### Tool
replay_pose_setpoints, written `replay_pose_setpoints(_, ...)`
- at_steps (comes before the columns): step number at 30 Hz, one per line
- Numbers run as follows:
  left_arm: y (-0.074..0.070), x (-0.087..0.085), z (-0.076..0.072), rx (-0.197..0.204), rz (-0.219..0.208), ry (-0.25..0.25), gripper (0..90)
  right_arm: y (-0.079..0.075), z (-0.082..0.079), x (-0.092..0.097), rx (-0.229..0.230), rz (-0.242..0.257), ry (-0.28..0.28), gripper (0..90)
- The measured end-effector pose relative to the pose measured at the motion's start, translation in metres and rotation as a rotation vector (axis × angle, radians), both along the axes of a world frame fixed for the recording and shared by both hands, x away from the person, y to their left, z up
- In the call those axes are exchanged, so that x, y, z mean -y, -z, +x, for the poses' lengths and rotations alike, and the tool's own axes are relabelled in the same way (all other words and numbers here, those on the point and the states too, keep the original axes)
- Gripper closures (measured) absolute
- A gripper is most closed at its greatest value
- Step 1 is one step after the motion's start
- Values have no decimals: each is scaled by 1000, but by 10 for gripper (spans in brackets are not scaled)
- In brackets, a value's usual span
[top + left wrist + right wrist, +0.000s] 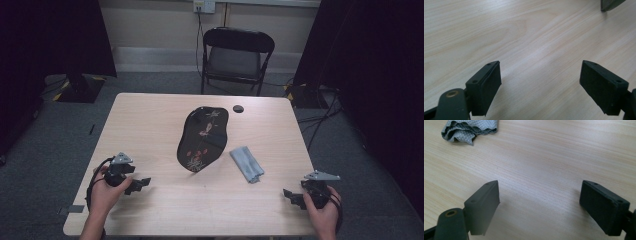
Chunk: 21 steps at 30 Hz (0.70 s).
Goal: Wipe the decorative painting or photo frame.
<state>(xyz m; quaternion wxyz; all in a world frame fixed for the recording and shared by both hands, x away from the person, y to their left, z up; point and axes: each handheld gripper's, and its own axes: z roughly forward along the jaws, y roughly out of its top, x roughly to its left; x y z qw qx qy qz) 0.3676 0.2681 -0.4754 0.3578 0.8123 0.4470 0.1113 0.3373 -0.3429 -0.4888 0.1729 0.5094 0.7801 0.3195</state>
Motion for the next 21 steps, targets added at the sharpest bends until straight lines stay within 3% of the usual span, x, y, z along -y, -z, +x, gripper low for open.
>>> replay_pose_setpoints(21,11,-14,-2,-17,0,-25,172,6,-4,-3,57,-33,-16,140)
